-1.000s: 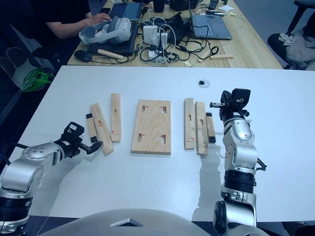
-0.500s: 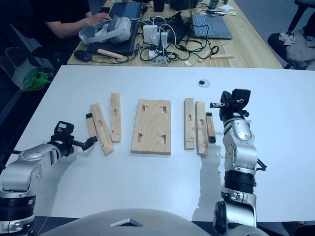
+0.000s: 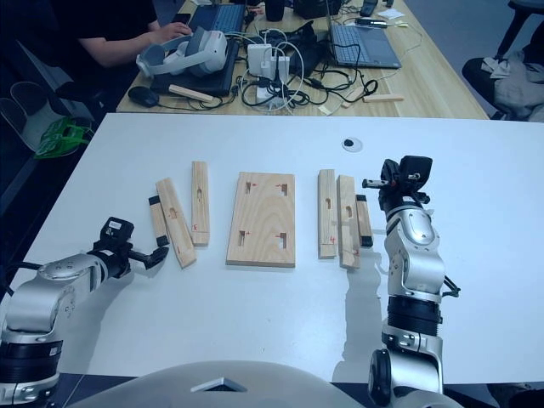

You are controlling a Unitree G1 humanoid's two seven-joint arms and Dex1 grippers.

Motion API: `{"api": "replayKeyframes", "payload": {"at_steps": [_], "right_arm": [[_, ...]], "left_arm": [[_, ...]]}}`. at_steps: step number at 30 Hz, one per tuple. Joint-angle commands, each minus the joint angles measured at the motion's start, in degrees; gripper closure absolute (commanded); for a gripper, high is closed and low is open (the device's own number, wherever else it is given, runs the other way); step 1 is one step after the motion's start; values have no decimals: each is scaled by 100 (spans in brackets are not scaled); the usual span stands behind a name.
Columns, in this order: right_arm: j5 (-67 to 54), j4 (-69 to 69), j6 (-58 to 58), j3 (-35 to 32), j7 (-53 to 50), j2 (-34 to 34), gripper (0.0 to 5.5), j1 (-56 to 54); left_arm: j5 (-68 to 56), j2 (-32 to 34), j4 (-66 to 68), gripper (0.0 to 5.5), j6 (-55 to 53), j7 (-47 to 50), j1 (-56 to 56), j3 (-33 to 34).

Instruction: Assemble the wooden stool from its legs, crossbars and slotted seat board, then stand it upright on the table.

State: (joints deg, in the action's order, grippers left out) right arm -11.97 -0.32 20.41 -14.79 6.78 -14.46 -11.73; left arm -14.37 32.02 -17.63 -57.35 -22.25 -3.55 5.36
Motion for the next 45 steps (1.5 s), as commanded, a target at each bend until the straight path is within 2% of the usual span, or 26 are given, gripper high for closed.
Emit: {"api": "replayKeyframes", "payload": {"at_steps": [1,12,23,30,45], "right_arm": [[-9,-68,65,37,-44,24,550,-121],[76,6,43,101,-104,1,550,-228],[52,-82,77,68,-125,1,550,-151],[34,-84,116,42,-141,0,550,-168],[59,-57,100,16,-180,26,550,-207]], "left_arm": [[65,-195,483,13,-69,89,284,-211],[289,-321,1425,13,382,415,479,-165],[252,-320,1744,13,375,624,222,406],[245,-307,1763,13,337,510,236,246],[231,-200,1931,242,363,138,-37,122]]}}
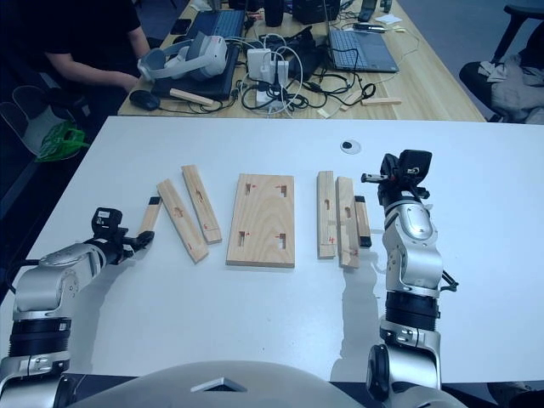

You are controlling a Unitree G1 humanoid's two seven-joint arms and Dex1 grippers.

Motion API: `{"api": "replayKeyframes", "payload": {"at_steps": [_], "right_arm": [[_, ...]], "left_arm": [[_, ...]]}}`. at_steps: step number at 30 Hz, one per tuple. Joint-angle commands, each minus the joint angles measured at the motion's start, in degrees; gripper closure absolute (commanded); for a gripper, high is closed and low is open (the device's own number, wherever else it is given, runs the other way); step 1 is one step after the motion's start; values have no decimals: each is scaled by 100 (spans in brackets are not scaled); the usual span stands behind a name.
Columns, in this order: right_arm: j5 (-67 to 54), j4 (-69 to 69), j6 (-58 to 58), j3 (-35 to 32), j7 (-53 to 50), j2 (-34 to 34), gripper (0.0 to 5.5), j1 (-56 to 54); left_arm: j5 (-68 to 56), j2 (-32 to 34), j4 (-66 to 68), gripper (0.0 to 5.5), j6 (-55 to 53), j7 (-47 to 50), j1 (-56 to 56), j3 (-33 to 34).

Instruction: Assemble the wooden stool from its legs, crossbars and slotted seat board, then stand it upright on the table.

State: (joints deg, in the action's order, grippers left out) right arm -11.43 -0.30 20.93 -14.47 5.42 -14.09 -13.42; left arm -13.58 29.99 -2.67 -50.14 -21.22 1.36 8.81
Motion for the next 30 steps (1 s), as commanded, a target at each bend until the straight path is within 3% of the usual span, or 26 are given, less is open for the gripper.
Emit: {"api": "replayKeyframes", "payload": {"at_steps": [1,11,17,21,25,30], "right_arm": [[0,-42,54,-29,-48,-16,550,-47],[-266,203,346,-627,-414,-98,550,-474],[-357,340,221,-786,-554,-124,550,-999],[-585,355,494,-689,-209,-280,550,-1430],[-1754,-252,1614,-289,905,-335,484,-1952],[-3414,-1040,2750,-195,1880,-361,398,-2280]], "left_arm": [[146,-13,446,258,-334,28,-514,-215],[140,-226,634,420,271,238,-128,36],[73,-411,556,421,745,510,230,319],[-36,-558,401,421,1503,801,1065,705],[-97,-445,284,421,2504,450,2254,607],[-53,-598,-187,421,3413,-295,2583,-94]]}}
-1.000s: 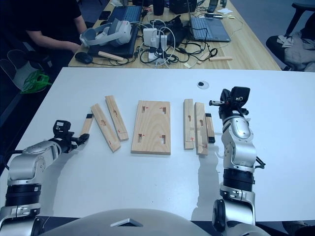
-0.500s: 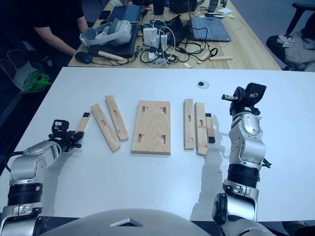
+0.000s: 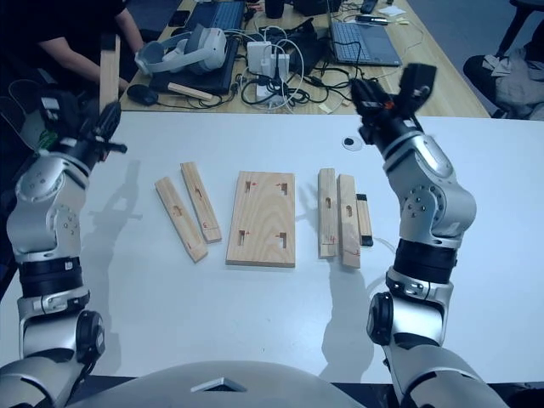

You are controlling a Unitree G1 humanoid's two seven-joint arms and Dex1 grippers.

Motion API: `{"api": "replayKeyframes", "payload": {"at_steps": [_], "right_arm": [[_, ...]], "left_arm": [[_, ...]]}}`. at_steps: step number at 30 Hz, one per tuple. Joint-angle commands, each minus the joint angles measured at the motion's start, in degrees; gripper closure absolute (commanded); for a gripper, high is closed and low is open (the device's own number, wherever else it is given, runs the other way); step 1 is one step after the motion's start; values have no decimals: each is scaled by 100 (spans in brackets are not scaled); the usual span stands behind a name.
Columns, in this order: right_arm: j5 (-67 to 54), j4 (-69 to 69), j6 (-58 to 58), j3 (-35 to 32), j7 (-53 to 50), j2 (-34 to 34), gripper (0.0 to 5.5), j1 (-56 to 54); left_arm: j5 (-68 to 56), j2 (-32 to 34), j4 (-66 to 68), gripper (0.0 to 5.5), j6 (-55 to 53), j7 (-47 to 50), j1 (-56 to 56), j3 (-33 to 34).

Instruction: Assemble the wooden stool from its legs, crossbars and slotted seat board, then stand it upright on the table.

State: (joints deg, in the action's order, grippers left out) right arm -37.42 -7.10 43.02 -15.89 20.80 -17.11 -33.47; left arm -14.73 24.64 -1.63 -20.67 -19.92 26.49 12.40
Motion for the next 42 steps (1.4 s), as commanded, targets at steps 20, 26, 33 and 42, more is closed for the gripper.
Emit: {"api": "replayKeyframes", "payload": {"at_steps": [20,26,33,42], "right_arm": [[-3032,-269,906,72,-709,1242,219,-424],[-3087,-184,715,89,-876,1366,334,-496],[-2910,-172,687,252,-896,1301,464,-416],[-2904,-171,636,316,-834,1238,509,-375]], "left_arm": [[874,-107,-959,421,2480,-1292,-475,-1857],[934,-119,-970,421,2546,-1304,-498,-1895],[939,-124,-1026,421,2602,-1298,-459,-1899],[979,-122,-1017,421,2706,-1301,-410,-1896]]}}
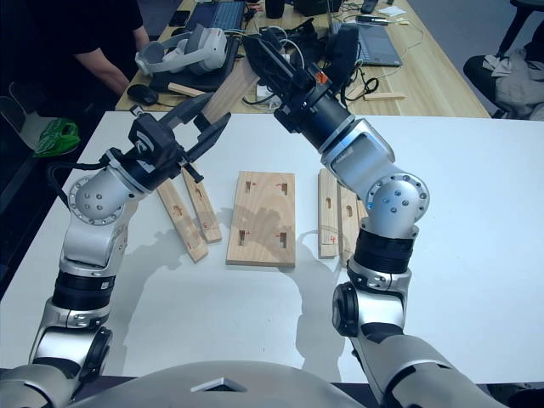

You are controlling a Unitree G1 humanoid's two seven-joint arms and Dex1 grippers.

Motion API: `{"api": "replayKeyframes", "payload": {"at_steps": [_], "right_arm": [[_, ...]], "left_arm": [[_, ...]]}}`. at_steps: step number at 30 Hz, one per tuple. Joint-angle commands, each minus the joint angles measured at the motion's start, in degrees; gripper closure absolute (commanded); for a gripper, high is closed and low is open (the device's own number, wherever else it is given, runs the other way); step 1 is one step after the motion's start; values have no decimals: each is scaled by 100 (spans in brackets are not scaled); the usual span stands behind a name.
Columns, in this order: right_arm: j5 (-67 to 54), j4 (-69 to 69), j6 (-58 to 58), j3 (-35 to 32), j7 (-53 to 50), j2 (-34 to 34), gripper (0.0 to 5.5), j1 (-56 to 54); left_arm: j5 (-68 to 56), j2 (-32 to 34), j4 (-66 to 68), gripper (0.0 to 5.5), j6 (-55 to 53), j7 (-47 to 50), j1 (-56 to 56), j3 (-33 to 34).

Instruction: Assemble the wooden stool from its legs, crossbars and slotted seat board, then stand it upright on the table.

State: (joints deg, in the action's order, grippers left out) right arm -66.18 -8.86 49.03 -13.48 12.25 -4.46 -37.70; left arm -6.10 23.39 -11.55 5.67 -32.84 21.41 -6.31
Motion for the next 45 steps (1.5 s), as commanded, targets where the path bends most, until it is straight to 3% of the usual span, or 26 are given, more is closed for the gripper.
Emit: {"api": "replayKeyframes", "payload": {"at_steps": [1,3,8,15,18,21,25,32,45], "right_arm": [[-29,4,33,79,32,-35,509,53],[16,-2,-18,75,26,-38,509,62],[433,132,-567,-42,-179,8,511,10],[1279,426,-1367,-294,-361,-323,511,-52],[2473,264,-1716,77,-574,-727,511,395],[3801,-236,-1512,722,-1545,-769,511,1173],[4591,-906,-995,1520,-2029,-602,511,1913],[5620,-1004,-1112,1949,-2122,-650,511,2174],[5934,-913,-244,1363,-2193,-185,511,2232]], "left_arm": [[131,-8,-21,421,92,15,105,-18],[177,-51,-5,421,108,128,138,27],[484,-96,239,315,232,549,212,254],[840,9,940,215,604,1173,-24,750],[446,-353,1113,167,-134,1773,98,1255],[-509,-978,1018,116,-1203,2292,171,1727],[-1168,-1556,674,112,-2020,2665,119,1778],[-1494,-2188,-3,112,-2533,2911,-244,1415],[-1498,-2408,-7,112,-2570,3099,-473,1414]]}}
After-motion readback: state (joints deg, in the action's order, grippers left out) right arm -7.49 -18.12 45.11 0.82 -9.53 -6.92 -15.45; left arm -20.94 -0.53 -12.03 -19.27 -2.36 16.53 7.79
